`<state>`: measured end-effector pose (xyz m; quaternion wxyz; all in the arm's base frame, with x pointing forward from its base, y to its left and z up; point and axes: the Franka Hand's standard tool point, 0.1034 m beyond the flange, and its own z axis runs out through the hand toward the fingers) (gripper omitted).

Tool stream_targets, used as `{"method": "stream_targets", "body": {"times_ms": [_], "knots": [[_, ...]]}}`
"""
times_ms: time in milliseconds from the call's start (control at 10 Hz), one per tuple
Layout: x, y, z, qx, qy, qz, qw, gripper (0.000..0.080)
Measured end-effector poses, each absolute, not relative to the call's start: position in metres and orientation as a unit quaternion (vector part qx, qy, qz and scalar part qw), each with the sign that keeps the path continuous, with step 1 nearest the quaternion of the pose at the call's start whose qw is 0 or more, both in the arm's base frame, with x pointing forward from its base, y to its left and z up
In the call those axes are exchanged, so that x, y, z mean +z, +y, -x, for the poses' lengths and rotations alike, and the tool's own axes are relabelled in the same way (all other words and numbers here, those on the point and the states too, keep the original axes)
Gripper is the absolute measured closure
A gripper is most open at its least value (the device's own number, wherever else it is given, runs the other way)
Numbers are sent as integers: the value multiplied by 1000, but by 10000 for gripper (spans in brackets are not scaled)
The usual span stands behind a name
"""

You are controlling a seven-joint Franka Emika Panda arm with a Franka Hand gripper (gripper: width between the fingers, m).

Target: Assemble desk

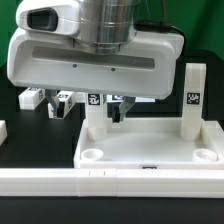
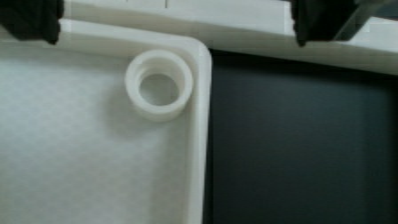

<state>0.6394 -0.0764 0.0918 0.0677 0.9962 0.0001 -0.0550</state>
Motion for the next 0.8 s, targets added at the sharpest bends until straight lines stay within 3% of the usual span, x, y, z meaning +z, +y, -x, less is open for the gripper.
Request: {"method": "stream_targets", "body": {"times_ms": [300, 700, 800], "knots": [[86, -148, -601, -79, -87, -992, 33, 151], [83, -155, -595, -84, -100, -991, 28, 151], [84, -169, -586, -96, -136, -986, 7, 151]]}}
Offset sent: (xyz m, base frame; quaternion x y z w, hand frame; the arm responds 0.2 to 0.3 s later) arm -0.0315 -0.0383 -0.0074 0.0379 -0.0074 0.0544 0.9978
